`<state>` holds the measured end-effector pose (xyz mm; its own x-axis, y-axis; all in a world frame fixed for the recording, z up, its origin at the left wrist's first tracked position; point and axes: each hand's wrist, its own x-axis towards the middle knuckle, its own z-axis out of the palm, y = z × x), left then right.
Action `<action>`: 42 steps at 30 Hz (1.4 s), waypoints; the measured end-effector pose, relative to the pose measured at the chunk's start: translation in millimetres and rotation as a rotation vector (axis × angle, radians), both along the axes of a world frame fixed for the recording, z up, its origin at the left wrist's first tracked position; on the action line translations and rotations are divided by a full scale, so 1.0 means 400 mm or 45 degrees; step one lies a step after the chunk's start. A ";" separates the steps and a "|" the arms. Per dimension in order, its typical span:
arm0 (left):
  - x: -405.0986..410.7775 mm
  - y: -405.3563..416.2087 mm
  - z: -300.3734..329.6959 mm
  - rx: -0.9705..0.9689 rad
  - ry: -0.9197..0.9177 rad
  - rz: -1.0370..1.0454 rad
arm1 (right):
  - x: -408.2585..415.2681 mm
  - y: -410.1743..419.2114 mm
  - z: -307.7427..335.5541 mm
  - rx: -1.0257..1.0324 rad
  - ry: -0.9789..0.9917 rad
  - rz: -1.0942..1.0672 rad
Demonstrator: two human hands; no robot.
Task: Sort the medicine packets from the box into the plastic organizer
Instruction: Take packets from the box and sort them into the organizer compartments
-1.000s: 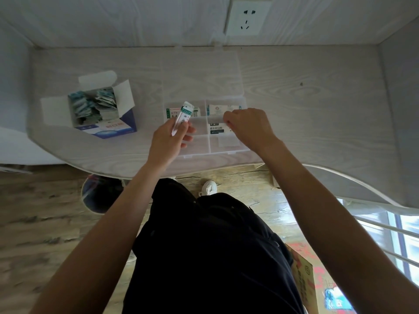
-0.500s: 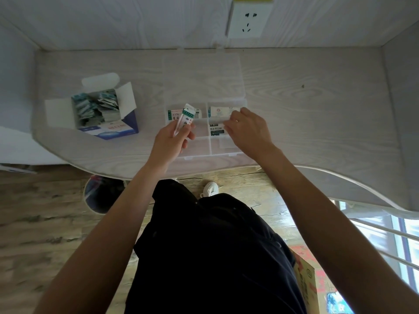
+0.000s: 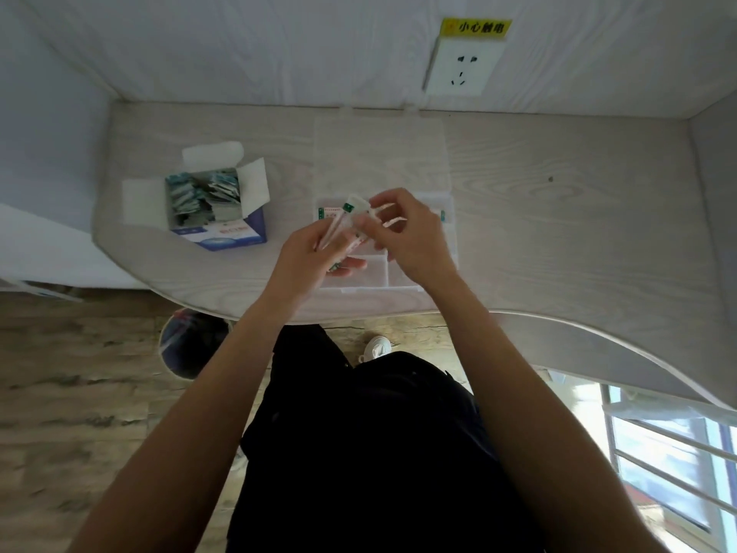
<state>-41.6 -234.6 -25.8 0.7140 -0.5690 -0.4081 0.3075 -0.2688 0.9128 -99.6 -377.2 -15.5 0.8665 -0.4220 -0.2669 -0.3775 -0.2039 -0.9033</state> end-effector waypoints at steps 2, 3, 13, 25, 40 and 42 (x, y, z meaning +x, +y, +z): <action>0.007 0.003 0.010 -0.015 0.019 0.004 | 0.014 0.016 -0.008 0.147 -0.034 -0.017; 0.009 0.005 0.015 -0.015 0.025 -0.007 | 0.017 0.020 -0.009 0.191 -0.055 -0.041; 0.028 0.040 0.001 0.126 -0.106 0.181 | 0.025 0.033 -0.017 0.263 -0.065 -0.090; 0.024 0.040 -0.013 0.348 -0.651 0.114 | 0.033 0.040 -0.016 0.156 0.087 -0.045; 0.041 0.033 -0.011 0.080 -0.144 0.224 | 0.045 0.041 -0.010 0.542 0.031 -0.254; 0.048 0.035 -0.019 0.081 -0.148 0.237 | 0.039 0.029 -0.012 0.446 0.053 -0.164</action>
<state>-22.4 -220.7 -33.4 0.8487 -0.3983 -0.3478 0.2509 -0.2756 0.9280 -83.8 -365.5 -20.4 0.7975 -0.4035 -0.4485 -0.4181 0.1665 -0.8930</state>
